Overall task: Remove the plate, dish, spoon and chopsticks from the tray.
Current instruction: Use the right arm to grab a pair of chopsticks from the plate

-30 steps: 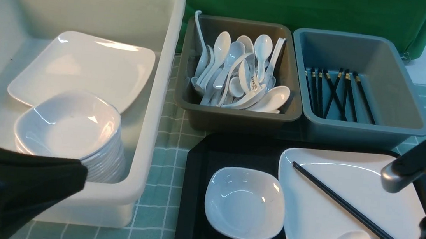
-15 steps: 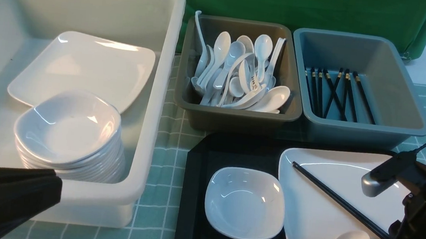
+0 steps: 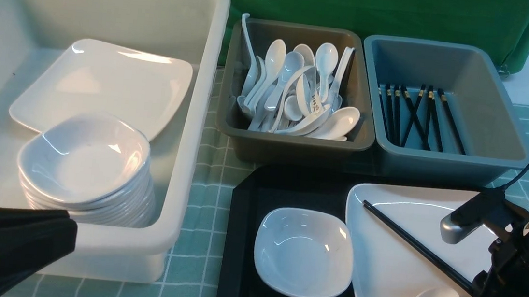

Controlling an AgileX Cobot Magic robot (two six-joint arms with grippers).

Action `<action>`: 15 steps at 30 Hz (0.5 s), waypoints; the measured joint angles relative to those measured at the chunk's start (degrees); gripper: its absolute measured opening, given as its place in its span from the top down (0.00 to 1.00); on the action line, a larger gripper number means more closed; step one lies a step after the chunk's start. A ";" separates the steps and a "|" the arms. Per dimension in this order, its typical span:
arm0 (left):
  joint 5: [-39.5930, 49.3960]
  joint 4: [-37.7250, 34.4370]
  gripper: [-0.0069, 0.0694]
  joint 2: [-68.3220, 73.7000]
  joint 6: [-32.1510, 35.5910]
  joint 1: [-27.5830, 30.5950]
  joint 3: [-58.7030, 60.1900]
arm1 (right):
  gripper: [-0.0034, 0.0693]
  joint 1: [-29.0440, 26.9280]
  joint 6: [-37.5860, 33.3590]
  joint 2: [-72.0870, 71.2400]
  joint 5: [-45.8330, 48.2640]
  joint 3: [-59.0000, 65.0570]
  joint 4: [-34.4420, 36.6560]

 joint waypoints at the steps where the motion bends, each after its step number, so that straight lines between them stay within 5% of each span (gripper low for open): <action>1: 0.00 0.00 0.89 0.00 0.00 0.00 0.00 | 0.39 0.00 0.00 0.00 0.00 0.00 0.00; 5: 0.00 0.00 0.89 0.00 0.00 0.00 0.00 | 0.44 0.00 0.00 0.27 0.08 -0.23 0.48; 10: 0.00 0.00 0.89 0.00 0.07 0.00 0.00 | 0.72 0.00 1.28 0.33 0.55 -0.25 0.86; 15: 0.00 0.00 0.89 0.00 0.07 0.00 0.00 | 0.73 0.00 2.01 -0.01 2.41 -0.44 0.48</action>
